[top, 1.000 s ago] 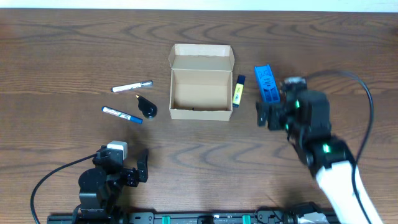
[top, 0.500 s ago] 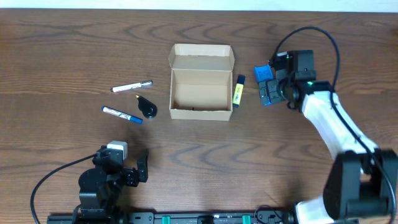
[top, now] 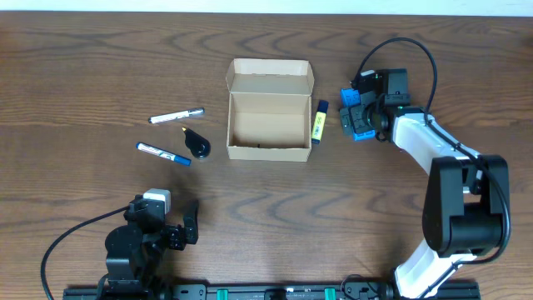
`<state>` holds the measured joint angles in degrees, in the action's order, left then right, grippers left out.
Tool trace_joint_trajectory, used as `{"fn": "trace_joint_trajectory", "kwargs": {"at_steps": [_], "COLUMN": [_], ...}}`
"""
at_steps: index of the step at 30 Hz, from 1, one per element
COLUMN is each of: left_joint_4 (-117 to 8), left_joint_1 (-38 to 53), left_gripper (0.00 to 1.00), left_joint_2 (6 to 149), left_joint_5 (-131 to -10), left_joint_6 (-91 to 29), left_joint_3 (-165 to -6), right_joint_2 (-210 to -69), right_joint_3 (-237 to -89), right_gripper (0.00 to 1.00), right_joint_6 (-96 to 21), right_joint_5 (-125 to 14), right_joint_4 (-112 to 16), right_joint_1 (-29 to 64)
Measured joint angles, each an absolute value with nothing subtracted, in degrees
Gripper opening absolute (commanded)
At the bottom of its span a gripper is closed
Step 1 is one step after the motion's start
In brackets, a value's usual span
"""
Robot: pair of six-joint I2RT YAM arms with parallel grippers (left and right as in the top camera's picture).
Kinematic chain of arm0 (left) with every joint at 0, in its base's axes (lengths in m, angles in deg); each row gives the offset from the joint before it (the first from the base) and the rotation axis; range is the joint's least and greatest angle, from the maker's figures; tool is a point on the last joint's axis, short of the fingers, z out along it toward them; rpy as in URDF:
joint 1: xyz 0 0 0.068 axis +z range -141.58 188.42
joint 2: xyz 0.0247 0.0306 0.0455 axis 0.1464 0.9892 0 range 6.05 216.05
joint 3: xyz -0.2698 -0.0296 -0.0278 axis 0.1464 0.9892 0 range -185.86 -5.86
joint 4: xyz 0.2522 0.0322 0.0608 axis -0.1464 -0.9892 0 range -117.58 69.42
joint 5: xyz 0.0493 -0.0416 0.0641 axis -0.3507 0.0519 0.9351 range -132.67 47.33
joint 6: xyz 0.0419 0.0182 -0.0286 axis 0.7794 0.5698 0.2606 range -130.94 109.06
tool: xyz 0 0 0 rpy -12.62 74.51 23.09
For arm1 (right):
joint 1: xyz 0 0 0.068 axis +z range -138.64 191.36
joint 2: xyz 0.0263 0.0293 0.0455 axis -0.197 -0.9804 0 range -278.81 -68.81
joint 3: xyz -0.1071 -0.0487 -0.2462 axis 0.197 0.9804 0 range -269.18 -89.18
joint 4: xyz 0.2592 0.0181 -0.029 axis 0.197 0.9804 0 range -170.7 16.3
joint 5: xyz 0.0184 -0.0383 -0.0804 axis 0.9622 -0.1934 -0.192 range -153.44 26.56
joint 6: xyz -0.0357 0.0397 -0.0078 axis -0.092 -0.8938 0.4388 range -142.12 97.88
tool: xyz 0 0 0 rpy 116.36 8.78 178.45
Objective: Pack container
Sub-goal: 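Reach right gripper to the blue duster and grasp it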
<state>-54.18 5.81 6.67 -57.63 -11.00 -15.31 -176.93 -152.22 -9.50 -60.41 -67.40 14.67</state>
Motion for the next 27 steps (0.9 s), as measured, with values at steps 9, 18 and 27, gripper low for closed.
{"fn": "trace_joint_trajectory", "kwargs": {"at_steps": [9, 18, 27], "left_joint_4": [-54.18, -54.18, -54.18], "left_joint_1": [5.81, 5.81, 5.81], "left_gripper": [0.95, 0.95, 0.95], "left_joint_2": [6.67, 6.67, 6.67], "left_joint_5": [-57.63, -57.65, -57.65], "left_joint_6": [-11.0, -11.0, -11.0], "left_joint_3": [-15.31, -15.31, -15.31], "right_joint_2": [-181.28, -181.73, -182.06], "right_joint_3": [-152.36, -152.47, -152.68], "right_gripper": [0.96, 0.71, 0.47], "right_joint_6": [-9.5, -9.13, -13.37], "right_joint_5": [-59.76, -57.29, -55.12], "right_joint_4": [-72.28, -72.69, -72.15], "right_joint_1": [14.67, 14.7, 14.7]}}
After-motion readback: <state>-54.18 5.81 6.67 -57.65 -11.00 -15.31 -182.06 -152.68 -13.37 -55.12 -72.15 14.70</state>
